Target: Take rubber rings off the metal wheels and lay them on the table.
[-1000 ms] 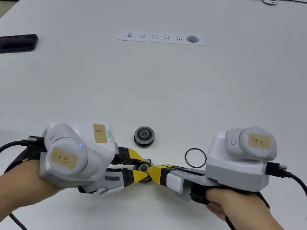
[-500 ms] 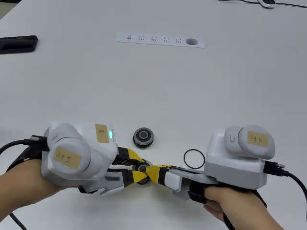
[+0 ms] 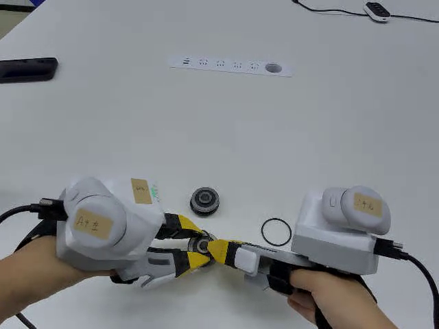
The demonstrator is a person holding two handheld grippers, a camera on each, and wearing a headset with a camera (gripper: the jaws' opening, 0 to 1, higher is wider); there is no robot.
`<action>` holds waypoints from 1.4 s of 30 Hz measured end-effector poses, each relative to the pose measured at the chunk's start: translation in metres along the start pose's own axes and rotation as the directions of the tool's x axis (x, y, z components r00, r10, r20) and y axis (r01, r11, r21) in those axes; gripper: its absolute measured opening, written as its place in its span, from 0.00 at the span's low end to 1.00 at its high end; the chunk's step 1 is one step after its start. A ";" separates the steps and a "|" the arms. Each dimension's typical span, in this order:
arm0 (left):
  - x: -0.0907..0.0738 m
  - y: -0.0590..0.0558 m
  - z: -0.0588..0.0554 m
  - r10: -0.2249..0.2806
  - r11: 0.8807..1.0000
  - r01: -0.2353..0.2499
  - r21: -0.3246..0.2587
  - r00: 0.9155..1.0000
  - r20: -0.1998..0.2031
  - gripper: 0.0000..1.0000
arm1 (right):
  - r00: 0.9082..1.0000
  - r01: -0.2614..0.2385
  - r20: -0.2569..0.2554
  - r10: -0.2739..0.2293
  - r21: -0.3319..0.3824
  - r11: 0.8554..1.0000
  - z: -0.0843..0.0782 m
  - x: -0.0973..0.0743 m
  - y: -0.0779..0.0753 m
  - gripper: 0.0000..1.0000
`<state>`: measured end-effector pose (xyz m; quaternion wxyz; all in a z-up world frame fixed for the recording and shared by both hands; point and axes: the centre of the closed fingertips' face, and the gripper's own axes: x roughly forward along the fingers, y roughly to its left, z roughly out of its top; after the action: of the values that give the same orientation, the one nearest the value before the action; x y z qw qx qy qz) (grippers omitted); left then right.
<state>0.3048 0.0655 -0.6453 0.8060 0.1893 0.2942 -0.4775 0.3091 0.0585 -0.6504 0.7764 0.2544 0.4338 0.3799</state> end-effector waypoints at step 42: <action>-0.043 0.038 0.038 0.158 0.986 -0.143 -0.088 0.969 0.190 0.40 | 0.961 0.147 0.188 -0.203 0.274 0.950 0.040 -0.065 -0.087 0.02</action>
<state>0.3331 0.0898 -0.5876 0.8714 0.1333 0.2155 -0.4200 0.3542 -0.0478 -0.6625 0.8097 0.3527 0.4142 0.2200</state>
